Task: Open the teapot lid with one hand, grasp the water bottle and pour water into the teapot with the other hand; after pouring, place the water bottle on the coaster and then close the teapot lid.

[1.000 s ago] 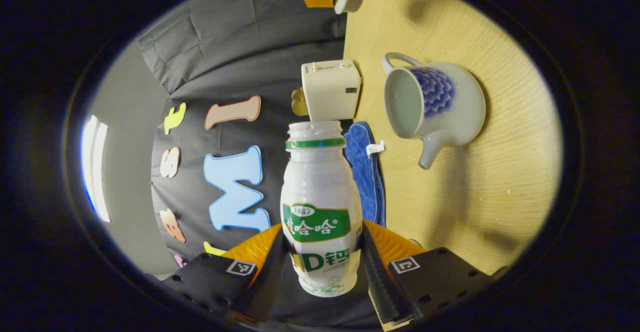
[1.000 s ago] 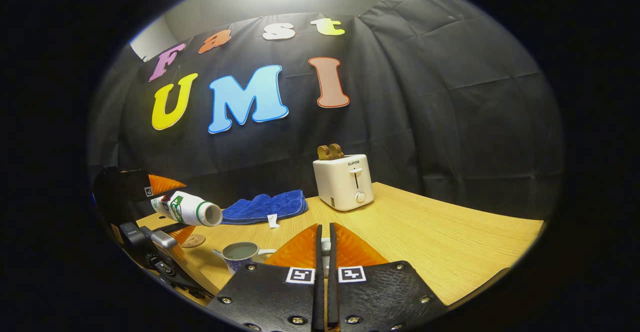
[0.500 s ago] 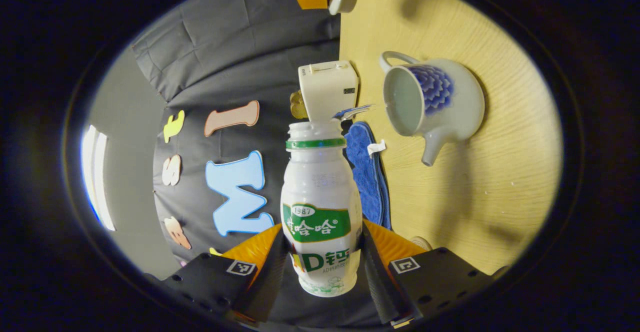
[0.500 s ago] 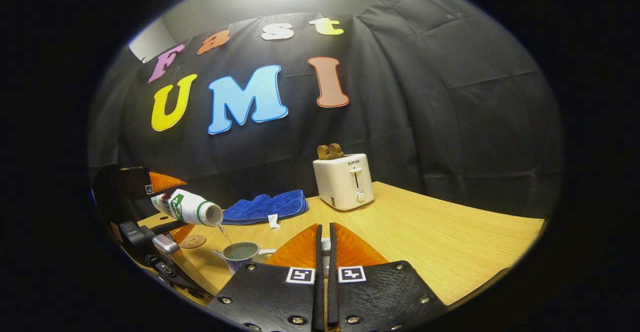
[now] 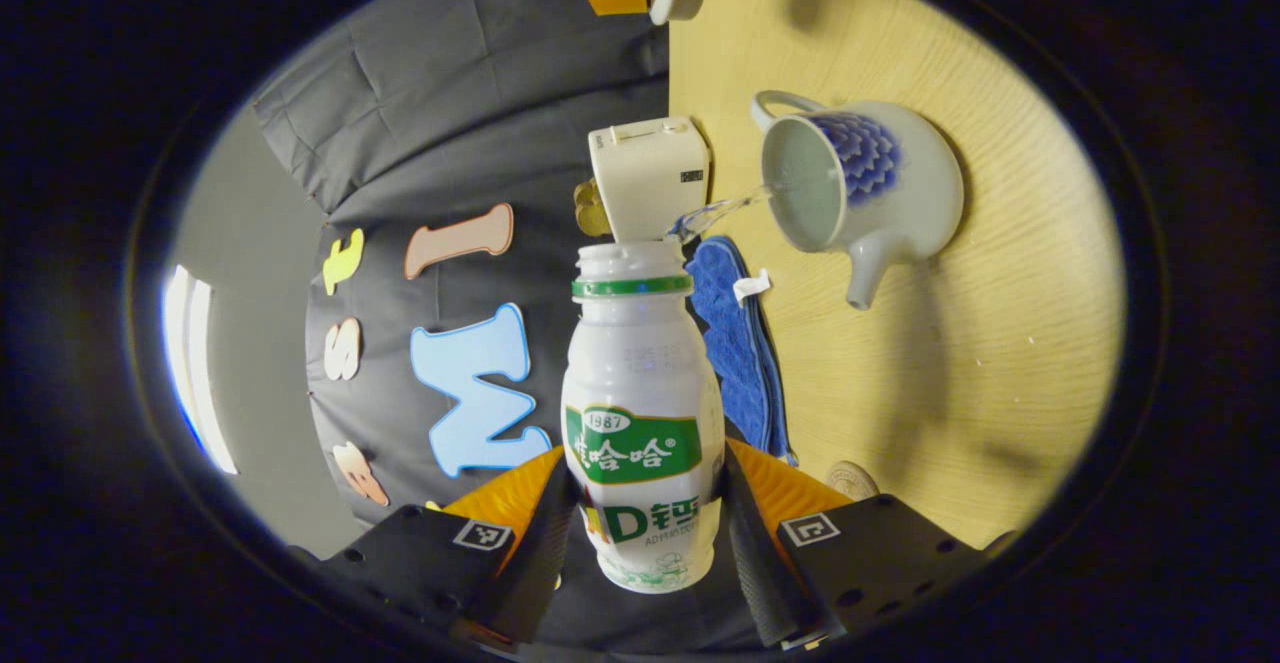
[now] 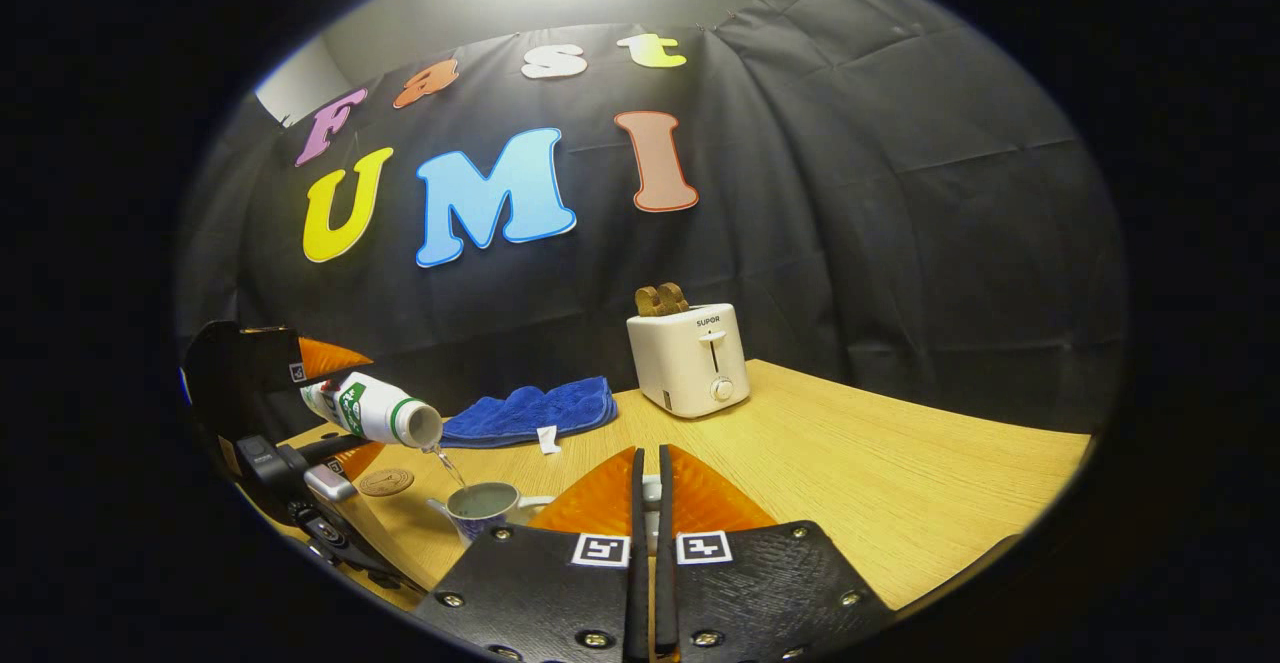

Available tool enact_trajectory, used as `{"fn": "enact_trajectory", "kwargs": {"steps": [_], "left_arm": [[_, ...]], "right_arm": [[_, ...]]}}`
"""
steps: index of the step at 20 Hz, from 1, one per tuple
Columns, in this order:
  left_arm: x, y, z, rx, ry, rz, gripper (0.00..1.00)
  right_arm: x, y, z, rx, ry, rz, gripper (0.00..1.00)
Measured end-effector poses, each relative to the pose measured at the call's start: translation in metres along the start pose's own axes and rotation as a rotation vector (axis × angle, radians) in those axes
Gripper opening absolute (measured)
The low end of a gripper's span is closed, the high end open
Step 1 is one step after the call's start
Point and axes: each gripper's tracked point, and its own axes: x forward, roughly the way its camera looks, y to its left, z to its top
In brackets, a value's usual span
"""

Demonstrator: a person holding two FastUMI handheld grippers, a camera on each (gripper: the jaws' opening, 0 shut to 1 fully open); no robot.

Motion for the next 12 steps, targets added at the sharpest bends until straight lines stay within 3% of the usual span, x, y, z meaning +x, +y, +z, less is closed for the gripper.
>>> {"fn": "enact_trajectory", "kwargs": {"steps": [12], "left_arm": [[0.0005,0.0033,0.0031,0.07,-0.023,0.019,0.87]], "right_arm": [[-0.0007,0.0009,-0.0001,-0.001,0.003,0.005,0.03]]}}
